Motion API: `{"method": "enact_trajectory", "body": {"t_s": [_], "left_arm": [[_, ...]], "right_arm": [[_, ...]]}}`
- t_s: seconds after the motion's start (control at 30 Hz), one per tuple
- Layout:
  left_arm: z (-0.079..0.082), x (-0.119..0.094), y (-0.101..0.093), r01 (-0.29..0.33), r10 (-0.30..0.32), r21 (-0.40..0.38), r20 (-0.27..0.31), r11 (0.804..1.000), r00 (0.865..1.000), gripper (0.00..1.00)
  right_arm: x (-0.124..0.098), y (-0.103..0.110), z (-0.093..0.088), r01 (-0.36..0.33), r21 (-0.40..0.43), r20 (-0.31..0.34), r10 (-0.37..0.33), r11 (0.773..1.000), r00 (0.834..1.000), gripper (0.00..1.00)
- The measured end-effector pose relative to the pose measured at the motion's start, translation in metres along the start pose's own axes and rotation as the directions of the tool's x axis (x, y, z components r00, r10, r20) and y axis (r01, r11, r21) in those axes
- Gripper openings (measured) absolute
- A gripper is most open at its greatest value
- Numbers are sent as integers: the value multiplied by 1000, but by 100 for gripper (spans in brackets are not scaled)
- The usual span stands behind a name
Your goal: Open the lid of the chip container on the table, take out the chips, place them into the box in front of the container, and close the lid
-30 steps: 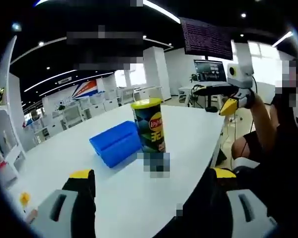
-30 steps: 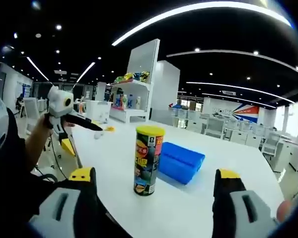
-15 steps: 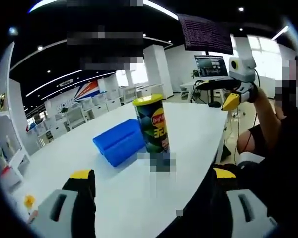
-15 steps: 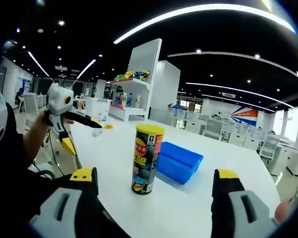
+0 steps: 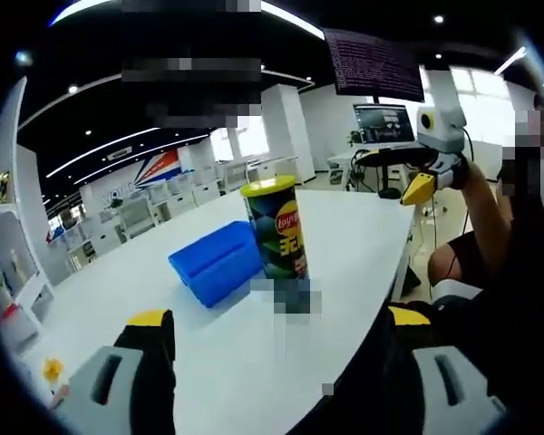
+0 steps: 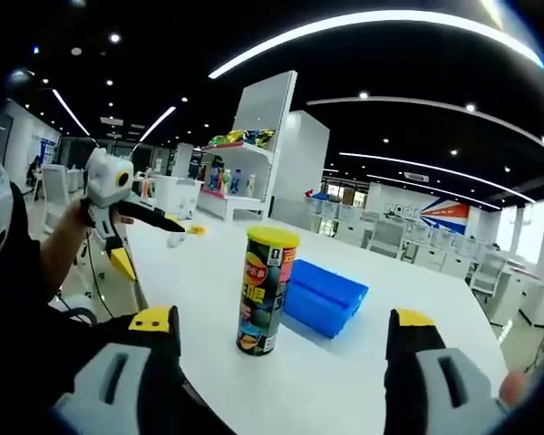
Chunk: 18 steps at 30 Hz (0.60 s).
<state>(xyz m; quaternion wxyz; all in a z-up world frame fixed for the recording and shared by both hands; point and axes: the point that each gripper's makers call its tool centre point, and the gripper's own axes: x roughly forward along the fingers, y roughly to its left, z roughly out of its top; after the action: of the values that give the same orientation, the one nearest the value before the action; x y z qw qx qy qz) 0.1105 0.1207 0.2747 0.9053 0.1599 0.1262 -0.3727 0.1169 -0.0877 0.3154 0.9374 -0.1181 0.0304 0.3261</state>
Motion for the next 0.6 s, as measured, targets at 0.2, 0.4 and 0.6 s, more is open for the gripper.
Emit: {"method": "enact_trajectory", "body": {"t_s": [0.2,0.4,0.6], "left_arm": [[2,1,3,-5,5,11,11,1000,1000,94],[10,17,-8,86,-83,-47,70,995,994,92],[10,44,-14,124,-120,-35,101,992,988,95]], "right_arm": [[-1,0,2,2,-9,3,-1,1000,1000,87],[-1,-1,4,8,-16,5,-7,1000,1000,86],[-2,-1,5,10,-22,3,-10,1000,1000,85]]}}
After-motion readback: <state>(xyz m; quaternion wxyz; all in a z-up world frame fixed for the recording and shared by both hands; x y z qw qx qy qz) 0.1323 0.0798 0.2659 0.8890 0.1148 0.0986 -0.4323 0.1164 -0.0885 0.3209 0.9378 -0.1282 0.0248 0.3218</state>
